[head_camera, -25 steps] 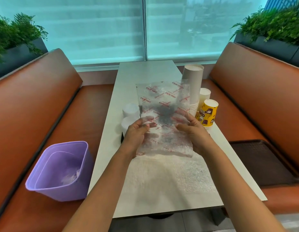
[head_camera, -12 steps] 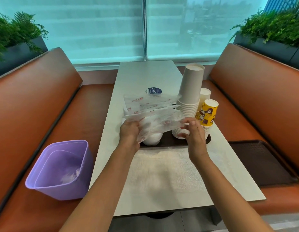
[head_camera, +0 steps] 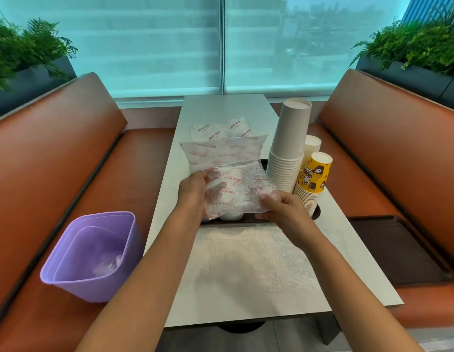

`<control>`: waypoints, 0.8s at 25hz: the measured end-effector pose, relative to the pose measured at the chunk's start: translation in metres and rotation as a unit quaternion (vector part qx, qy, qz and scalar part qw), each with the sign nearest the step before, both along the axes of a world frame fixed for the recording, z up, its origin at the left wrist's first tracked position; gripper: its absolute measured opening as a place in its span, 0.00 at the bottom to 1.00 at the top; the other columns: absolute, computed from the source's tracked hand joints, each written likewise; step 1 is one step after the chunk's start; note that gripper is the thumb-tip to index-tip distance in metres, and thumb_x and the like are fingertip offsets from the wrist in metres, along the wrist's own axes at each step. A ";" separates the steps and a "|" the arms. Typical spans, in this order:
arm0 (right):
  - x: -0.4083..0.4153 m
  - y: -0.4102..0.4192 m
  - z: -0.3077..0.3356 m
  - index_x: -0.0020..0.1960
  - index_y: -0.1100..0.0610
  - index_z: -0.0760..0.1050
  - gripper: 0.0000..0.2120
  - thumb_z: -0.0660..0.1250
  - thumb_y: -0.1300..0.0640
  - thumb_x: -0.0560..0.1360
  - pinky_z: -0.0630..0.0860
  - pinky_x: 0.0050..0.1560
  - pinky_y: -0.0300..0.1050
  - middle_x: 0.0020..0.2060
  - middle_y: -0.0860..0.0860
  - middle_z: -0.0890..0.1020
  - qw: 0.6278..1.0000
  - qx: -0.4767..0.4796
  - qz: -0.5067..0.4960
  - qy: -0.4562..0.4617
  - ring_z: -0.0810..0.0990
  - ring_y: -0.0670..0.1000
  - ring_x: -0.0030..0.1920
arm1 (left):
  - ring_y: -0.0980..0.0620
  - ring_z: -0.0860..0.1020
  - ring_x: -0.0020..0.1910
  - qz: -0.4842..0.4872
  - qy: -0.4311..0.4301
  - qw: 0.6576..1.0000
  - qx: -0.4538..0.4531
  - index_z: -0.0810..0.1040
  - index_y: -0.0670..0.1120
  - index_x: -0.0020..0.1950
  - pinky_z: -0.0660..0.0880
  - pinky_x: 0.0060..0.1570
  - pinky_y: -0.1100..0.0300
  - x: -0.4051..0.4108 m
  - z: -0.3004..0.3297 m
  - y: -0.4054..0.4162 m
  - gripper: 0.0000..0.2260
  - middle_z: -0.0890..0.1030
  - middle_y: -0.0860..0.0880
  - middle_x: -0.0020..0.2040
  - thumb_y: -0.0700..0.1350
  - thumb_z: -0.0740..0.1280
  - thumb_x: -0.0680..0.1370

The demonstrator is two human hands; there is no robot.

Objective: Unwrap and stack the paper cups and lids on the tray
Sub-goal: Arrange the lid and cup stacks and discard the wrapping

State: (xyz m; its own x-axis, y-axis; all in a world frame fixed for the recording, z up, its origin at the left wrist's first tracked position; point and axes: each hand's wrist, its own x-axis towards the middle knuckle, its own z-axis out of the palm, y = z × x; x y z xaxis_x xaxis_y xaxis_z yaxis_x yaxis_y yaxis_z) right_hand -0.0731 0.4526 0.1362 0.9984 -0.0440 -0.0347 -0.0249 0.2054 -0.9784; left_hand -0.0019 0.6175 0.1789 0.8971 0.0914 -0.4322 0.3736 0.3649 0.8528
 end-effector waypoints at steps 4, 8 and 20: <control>0.000 0.004 0.004 0.47 0.59 0.69 0.13 0.64 0.75 0.72 0.81 0.38 0.42 0.43 0.57 0.79 0.998 0.017 -0.045 0.034 0.81 0.52 0.40 | 0.53 0.79 0.22 -0.014 -0.014 0.999 -0.026 0.77 0.41 0.41 0.75 0.25 0.62 0.000 0.000 -0.002 0.11 0.80 0.47 0.42 0.36 0.57 0.79; -0.006 0.005 0.012 0.62 0.45 0.66 0.29 0.62 0.76 0.73 0.80 0.38 0.43 0.46 0.53 0.80 0.999 0.008 -0.034 0.018 0.82 0.51 0.40 | 0.53 0.78 0.22 -0.013 -0.031 0.999 0.004 0.78 0.40 0.46 0.74 0.23 0.64 -0.001 0.000 -0.003 0.07 0.80 0.47 0.38 0.36 0.60 0.78; 0.000 0.003 0.059 0.47 0.56 0.78 0.08 0.70 0.54 0.70 0.71 0.63 0.43 0.56 0.50 0.79 0.786 -0.371 -0.134 -0.477 0.76 0.50 0.61 | 0.46 0.82 0.41 -0.132 0.012 0.990 0.042 0.76 0.38 0.58 0.79 0.32 0.61 0.007 0.028 0.021 0.12 0.81 0.42 0.49 0.41 0.64 0.76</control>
State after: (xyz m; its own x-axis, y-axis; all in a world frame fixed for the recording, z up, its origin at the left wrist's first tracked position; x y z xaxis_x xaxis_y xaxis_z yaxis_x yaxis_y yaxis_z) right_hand -0.0731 0.4556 0.1955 0.5070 0.0882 0.8574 0.7387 -0.5570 -0.3795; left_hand 0.0055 0.6381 0.2070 0.8843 -0.1081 -0.4542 0.4667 0.1803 0.8658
